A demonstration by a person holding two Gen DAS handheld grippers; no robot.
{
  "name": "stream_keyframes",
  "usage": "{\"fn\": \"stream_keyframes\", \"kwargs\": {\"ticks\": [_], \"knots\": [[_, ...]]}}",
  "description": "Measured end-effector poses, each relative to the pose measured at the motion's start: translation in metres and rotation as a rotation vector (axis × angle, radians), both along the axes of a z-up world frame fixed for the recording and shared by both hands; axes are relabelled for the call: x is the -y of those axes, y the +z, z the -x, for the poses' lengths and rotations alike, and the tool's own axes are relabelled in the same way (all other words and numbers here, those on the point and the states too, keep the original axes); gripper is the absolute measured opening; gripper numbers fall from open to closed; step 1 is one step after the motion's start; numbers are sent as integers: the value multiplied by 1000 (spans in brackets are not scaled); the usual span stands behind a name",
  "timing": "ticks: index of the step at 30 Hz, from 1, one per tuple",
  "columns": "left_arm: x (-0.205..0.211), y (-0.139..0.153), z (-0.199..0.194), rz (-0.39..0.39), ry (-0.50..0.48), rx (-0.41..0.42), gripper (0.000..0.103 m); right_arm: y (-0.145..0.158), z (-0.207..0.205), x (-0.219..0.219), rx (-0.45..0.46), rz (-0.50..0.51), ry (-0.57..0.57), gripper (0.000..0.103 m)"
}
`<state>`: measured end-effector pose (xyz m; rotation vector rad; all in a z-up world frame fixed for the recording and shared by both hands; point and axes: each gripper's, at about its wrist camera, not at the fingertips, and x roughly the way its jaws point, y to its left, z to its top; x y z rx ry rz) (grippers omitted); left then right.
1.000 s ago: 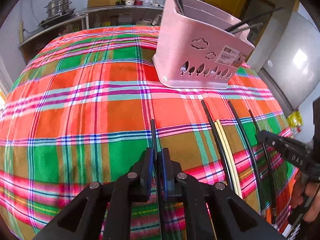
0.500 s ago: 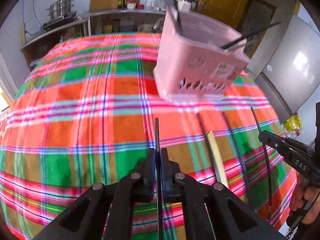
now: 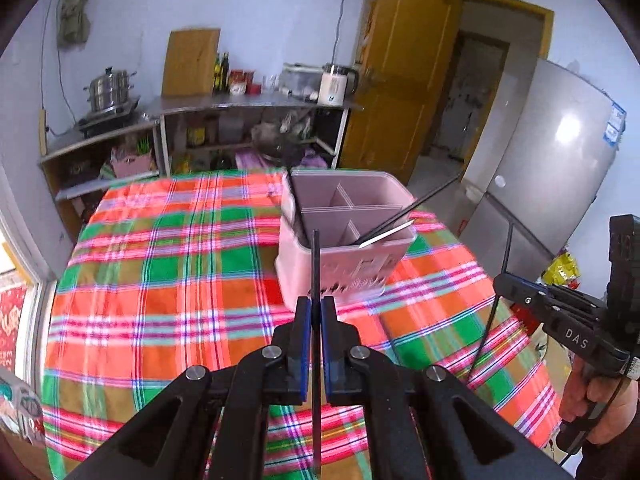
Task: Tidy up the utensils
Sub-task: 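Lift the black chopsticks with both tools and carry them over the basket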
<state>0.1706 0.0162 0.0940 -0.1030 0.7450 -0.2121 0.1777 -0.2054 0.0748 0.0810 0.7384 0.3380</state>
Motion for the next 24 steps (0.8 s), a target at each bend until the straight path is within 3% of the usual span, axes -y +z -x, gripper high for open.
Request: {"fn": "stream_keyframes", "kwargs": {"ticks": [4, 24], "knots": [[1, 15, 5, 6, -6, 31, 4, 14, 7, 2, 41, -11, -3, 5], [0, 29, 13, 25, -27, 26, 4, 33, 21, -6, 85, 5, 34, 5]]}}
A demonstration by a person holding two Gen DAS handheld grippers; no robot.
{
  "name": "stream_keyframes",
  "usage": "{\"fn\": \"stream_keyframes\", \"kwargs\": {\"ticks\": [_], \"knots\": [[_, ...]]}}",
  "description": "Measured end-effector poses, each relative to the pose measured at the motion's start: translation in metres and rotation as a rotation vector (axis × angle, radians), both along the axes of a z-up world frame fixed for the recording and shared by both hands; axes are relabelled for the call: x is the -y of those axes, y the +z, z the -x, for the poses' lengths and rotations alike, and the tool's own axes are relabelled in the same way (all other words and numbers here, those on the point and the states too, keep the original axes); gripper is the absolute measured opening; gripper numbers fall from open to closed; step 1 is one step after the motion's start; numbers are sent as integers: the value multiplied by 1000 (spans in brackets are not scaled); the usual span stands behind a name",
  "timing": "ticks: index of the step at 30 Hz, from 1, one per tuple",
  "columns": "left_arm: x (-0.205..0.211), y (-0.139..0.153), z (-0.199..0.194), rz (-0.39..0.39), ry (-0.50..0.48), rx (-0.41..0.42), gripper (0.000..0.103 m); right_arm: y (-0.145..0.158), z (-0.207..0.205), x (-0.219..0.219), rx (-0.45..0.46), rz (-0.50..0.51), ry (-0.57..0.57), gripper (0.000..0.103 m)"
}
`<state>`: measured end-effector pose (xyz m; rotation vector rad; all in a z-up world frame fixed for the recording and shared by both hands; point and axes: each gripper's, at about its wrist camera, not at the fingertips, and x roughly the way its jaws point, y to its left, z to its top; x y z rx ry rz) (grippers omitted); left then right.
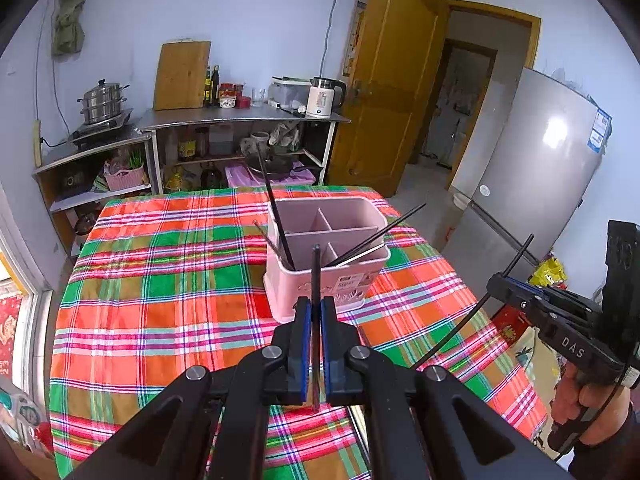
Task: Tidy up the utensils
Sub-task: 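Lift the black chopsticks with both tools and carry them over the basket, then lower the chopsticks into the basket and open both tools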
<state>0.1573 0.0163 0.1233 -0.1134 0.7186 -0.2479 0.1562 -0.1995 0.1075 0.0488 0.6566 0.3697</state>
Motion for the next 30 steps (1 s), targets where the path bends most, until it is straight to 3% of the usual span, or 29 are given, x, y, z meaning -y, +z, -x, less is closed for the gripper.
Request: {"fn": "stream_keyframes", "kwargs": {"ticks": [9, 23, 30], "knots": [[0, 30, -17, 20, -2, 34, 4, 17, -10, -13, 43, -36, 42, 5], [-6, 98, -64, 37, 28, 142, 4, 73, -48, -33, 175, -100, 53, 5], [-5, 106, -94, 39, 48, 162, 4, 81, -76, -35, 207, -127, 23, 5]]}}
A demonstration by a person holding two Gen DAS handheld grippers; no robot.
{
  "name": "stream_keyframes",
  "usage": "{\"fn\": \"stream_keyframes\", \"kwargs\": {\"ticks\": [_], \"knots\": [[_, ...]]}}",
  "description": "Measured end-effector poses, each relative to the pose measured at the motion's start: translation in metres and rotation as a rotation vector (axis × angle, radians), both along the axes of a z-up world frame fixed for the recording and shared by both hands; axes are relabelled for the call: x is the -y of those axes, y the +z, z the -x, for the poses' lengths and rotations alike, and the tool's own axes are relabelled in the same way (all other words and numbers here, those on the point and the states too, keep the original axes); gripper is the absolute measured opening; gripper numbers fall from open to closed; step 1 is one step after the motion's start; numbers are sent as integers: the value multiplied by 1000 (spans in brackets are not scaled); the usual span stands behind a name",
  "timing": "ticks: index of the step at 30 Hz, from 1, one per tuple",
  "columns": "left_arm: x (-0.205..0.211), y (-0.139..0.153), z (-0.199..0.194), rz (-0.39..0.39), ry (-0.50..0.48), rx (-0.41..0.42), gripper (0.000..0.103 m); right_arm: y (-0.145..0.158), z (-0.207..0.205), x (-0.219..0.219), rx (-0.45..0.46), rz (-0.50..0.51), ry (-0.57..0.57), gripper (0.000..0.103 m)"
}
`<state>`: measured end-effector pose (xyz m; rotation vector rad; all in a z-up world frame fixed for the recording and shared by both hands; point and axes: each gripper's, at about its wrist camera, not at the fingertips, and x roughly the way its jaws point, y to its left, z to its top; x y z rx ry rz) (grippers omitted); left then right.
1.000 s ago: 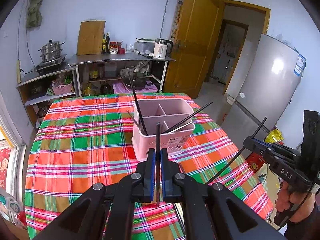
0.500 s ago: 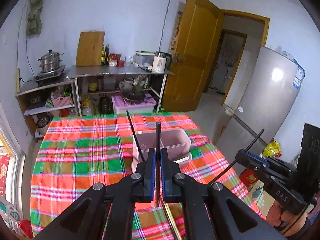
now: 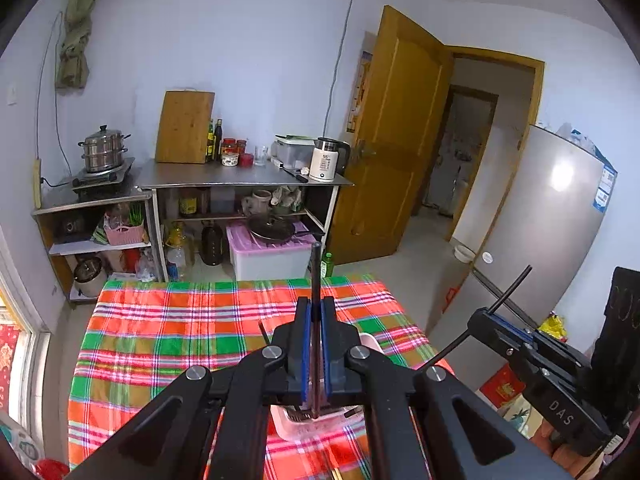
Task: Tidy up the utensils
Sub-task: 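Lower the chopsticks into the basket and open both tools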
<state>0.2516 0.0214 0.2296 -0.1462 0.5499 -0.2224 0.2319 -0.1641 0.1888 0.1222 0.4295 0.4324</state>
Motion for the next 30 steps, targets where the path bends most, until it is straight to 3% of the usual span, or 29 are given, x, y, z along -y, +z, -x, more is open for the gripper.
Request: {"fn": "stream_keyframes", "kwargs": {"ticks": [10, 19, 24, 30], "knots": [[-9, -52, -42, 31, 16, -58, 4, -32, -35, -12, -20, 13, -30, 5], [-15, -101, -55, 40, 8, -126, 4, -76, -52, -20, -118, 62, -27, 5], [-14, -108, -52, 26, 0, -128, 4, -88, -56, -20, -163, 76, -14, 5], [-19, -93, -34, 26, 2, -66, 6, -74, -46, -12, -137, 72, -29, 11]]}}
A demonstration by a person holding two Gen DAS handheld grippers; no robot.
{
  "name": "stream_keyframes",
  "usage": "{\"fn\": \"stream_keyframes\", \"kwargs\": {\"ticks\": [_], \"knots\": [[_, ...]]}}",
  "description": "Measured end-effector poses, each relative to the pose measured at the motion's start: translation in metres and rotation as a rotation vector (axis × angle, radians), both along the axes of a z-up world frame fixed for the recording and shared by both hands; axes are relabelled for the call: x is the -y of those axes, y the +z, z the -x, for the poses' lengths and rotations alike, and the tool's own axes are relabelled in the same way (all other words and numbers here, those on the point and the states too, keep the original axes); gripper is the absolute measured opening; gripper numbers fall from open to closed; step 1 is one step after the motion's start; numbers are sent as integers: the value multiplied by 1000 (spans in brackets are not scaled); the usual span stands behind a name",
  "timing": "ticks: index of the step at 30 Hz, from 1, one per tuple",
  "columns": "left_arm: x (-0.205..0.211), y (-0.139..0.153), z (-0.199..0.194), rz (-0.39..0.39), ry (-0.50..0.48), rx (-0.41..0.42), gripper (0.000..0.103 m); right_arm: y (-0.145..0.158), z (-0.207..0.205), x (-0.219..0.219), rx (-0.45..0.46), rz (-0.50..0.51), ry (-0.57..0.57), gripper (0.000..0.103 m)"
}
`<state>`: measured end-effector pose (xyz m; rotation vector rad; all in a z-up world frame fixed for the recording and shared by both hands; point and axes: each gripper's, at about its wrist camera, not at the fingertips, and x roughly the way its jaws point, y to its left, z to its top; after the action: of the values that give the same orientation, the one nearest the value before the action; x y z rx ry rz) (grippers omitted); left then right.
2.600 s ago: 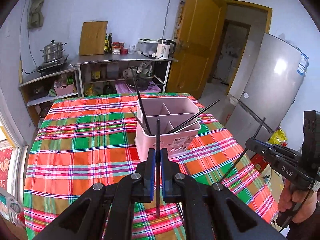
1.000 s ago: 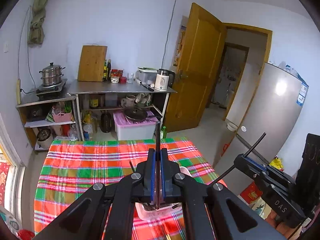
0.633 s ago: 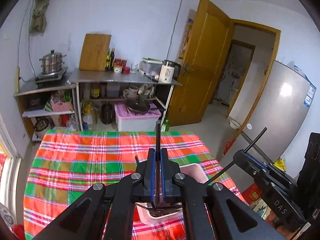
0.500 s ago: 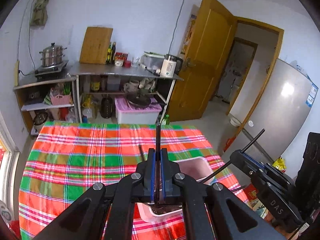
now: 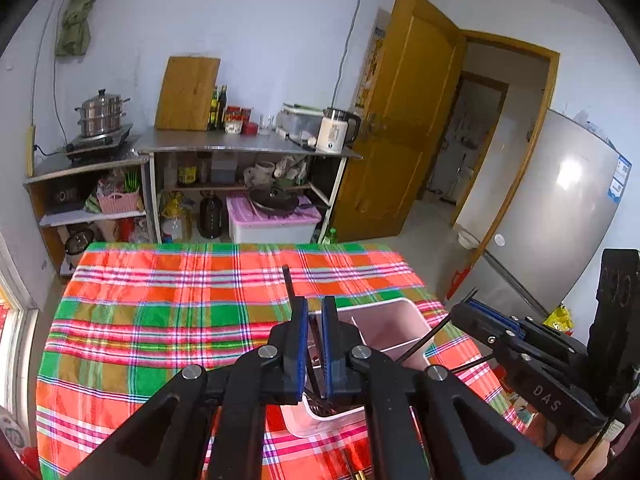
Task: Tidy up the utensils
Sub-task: 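Lower the chopsticks into the basket and open both tools, then withdraw both open tools back toward the remaining chopsticks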
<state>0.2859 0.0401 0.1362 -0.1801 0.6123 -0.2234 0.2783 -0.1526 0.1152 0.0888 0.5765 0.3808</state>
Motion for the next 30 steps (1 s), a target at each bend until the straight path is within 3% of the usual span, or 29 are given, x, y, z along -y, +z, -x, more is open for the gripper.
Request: {"fn": "stream_keyframes", "kwargs": {"ticks": [13, 23, 30], "knots": [[-10, 23, 62, 23, 12, 68, 6, 32, 59, 24, 78, -28, -13, 11], [6, -27, 139, 14, -20, 59, 6, -2, 115, 48, 41, -36, -50, 11], [17, -66, 166, 12, -39, 10, 6, -33, 138, 53, -14, -17, -59, 11]]}}
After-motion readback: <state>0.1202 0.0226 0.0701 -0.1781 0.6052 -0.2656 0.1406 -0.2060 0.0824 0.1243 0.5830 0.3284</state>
